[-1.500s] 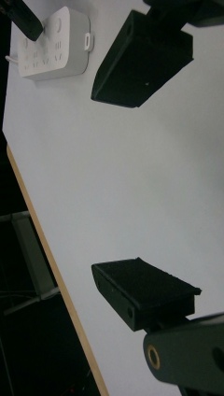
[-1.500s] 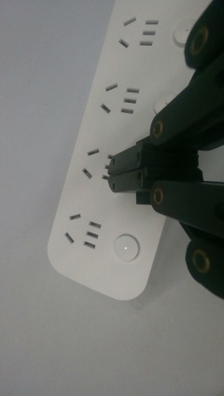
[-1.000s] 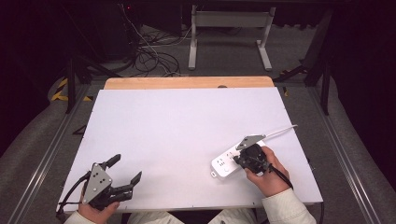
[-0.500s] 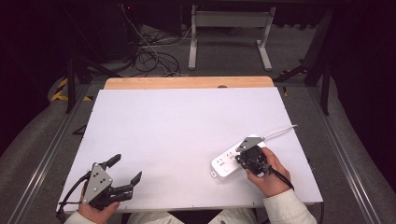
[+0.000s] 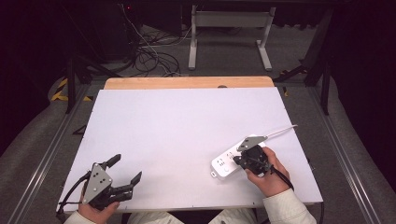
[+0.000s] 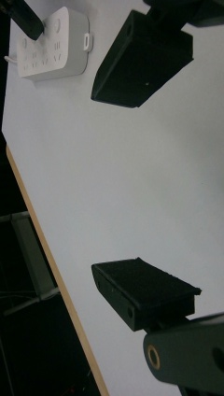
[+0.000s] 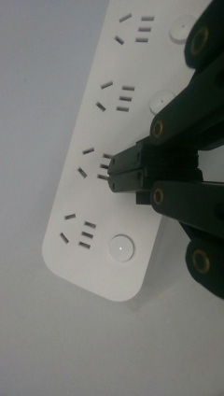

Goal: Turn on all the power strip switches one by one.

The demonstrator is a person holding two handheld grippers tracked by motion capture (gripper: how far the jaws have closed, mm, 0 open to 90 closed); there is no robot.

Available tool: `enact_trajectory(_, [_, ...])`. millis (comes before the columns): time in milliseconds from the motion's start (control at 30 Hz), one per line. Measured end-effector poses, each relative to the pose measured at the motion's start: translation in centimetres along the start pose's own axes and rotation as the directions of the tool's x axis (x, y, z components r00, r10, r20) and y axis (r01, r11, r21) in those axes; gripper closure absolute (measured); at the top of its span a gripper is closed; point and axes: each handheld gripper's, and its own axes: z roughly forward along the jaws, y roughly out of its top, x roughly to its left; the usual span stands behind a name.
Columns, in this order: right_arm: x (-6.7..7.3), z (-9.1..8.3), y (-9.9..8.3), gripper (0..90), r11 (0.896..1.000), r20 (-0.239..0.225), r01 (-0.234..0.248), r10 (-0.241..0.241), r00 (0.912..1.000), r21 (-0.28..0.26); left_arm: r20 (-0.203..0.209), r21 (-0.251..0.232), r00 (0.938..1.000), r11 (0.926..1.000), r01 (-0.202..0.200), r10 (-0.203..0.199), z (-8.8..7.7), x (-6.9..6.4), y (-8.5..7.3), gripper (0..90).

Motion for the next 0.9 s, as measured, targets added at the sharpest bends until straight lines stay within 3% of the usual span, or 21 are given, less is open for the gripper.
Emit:
enact_trajectory(433, [-0.38,0.29,-0.01,90.0,0.999,-0.030,-0.035,0.035,0.9989,0.011,0.002,-0.002,1.0000,1.0000,0.004,-0.004,0.00,-0.04,-0.02,16.0])
enact_trajectory(733, [-0.21,0.54,0.21,90.0,0.999,-0.015,-0.043,0.043,0.9990,0.024,0.004,-0.001,1.0000,1.0000,0.007,-0.007,-0.03,-0.07,-0.01,16.0])
enact_trajectory(900, [0.14,0.57,0.35,90.0,1.000,0.005,-0.011,0.010,0.9999,0.025,0.003,0.000,1.0000,1.0000,0.009,-0.009,-0.06,-0.07,-0.01,16.0])
